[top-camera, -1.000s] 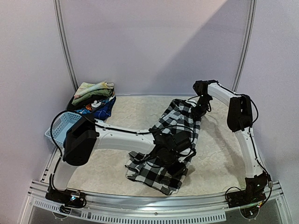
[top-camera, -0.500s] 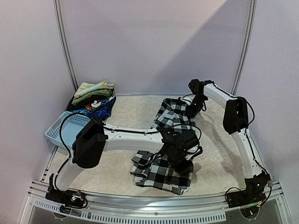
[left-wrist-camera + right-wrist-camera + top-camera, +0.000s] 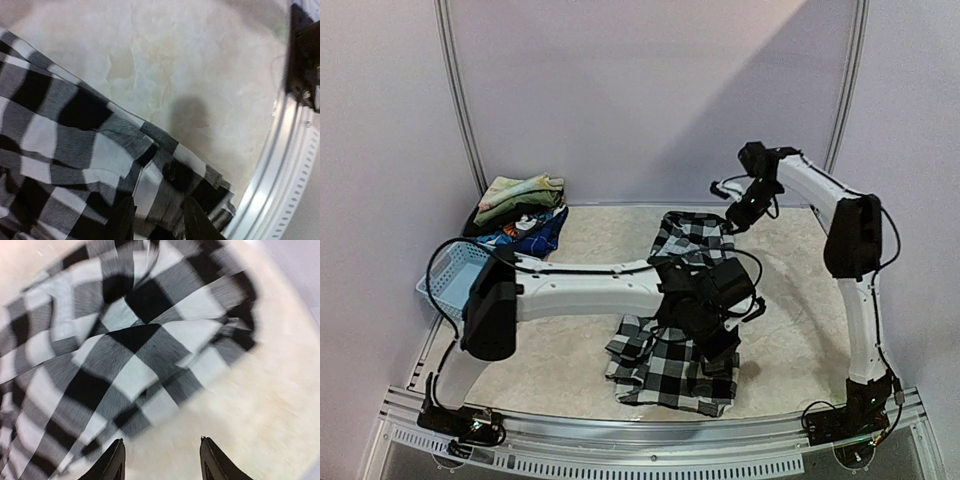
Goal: Fold and stack the mixed laundry pile
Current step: Rotate the rectangle-folded shirt at the center of the board, then adjust the rectangle-folded shirt at the center of the board.
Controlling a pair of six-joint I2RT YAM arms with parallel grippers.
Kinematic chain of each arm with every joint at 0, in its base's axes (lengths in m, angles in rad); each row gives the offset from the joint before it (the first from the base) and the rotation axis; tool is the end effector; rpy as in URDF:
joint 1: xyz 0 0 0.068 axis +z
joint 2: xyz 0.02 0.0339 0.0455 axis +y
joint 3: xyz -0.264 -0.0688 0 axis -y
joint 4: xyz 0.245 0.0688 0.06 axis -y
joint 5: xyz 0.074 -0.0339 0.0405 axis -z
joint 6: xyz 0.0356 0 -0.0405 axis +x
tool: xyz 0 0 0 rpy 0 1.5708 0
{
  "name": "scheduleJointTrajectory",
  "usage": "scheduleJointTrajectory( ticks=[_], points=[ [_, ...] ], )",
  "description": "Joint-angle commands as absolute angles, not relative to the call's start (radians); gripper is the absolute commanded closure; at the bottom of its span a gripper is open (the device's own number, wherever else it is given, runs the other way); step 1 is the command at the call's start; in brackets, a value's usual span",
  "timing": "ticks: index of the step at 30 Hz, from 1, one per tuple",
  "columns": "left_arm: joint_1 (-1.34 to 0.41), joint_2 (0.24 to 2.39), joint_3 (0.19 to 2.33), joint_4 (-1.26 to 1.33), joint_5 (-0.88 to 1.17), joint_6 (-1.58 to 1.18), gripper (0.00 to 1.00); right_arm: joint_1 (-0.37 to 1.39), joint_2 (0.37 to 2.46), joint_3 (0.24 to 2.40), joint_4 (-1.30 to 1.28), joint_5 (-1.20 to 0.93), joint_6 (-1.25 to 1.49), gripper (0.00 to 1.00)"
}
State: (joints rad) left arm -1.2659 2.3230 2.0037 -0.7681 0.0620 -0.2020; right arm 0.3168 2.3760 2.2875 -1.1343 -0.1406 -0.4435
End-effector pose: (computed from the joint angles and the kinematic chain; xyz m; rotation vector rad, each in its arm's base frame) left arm 0.1488 -0.4802 0.1893 1.4266 2.3821 -0.5224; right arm 0.4707 0.1595 0.2319 -1.0640 2.5699 0.1645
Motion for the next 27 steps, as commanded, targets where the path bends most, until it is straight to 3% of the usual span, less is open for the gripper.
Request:
scheduleJointTrajectory(
  ticks=[1, 4, 8, 14, 18, 27],
  points=[
    [-1.278, 2.082, 1.952, -0.777, 0.003, -0.162, 0.65, 0.295, 2.05, 2.183, -1.133, -0.145, -0.435, 0.47],
    [-1.271, 1.942, 1.826, -0.732, -0.105, -0.162, 0.61, 0.295, 1.878, 1.981, -1.092, -0.208, -0.403, 0.46],
    [-1.223, 1.74, 1.564, -0.645, -0.219, -0.258, 0.53, 0.303, 1.705, 1.66, -1.018, -0.382, -0.356, 0.34],
    [-1.044, 1.585, 1.174, -0.486, -0.067, -0.518, 0.51, 0.41, 1.572, 1.293, -0.925, -0.541, -0.47, 0.4],
    [-0.997, 1.564, 1.028, -0.416, -0.014, -0.583, 0.51, 0.498, 1.585, 1.187, -0.947, -0.545, -0.567, 0.43],
    [-0.925, 1.574, 0.829, -0.213, 0.082, -0.753, 0.52, 0.723, 1.534, 1.139, -0.949, -0.418, -0.675, 0.41]
  ],
)
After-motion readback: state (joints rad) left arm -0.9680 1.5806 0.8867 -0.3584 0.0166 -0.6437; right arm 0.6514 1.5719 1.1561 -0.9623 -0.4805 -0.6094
